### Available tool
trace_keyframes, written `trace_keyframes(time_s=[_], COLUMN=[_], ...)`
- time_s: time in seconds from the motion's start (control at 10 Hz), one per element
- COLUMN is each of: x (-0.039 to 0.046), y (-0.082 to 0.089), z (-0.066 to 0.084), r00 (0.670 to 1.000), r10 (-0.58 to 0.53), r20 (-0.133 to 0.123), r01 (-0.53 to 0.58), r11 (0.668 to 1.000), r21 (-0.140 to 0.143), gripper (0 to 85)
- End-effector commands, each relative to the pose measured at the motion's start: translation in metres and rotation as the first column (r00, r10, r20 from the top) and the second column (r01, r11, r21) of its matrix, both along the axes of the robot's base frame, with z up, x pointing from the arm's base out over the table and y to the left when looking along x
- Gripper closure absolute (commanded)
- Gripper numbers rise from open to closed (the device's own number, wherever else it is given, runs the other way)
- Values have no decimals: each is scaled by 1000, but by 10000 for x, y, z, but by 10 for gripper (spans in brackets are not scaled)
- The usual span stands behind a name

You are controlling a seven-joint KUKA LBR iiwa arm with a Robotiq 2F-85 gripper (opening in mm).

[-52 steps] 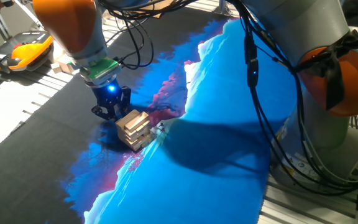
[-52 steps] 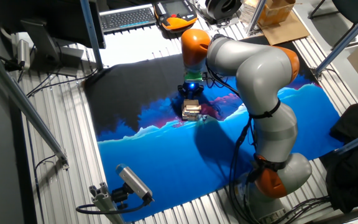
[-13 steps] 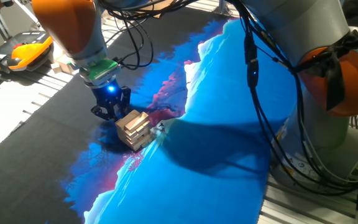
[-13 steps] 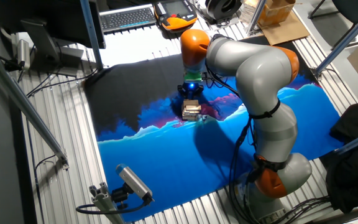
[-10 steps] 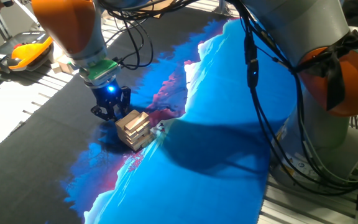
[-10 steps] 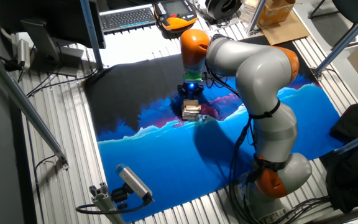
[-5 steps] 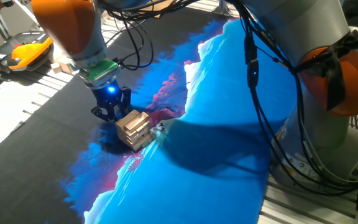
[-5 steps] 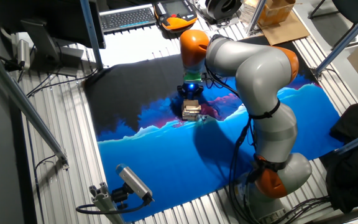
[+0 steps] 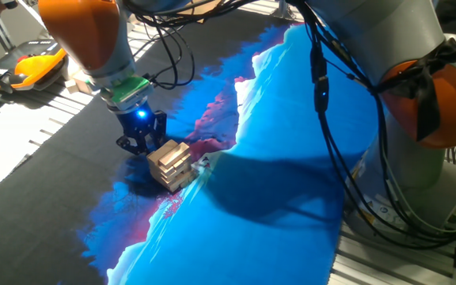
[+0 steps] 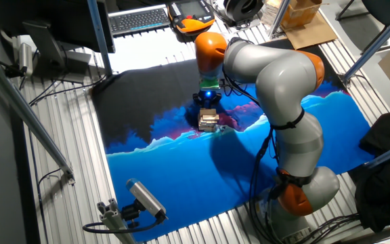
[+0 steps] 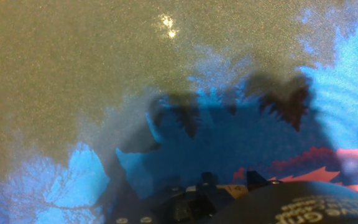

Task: Play Jenga

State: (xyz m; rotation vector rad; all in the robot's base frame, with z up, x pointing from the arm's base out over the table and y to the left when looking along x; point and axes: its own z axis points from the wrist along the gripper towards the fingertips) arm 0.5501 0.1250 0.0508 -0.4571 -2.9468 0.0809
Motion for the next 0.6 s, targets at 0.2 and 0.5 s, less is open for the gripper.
trace_keyframes(time_s=[0.2, 0.5], x=[-1, -1], y=[3, 3], z=[0, -1], r00=[1000, 1000], r10=[1, 2], r20=[-2, -2], r01=[-1, -2], r11=[1000, 1000], r21=[6, 8], gripper=[510, 510])
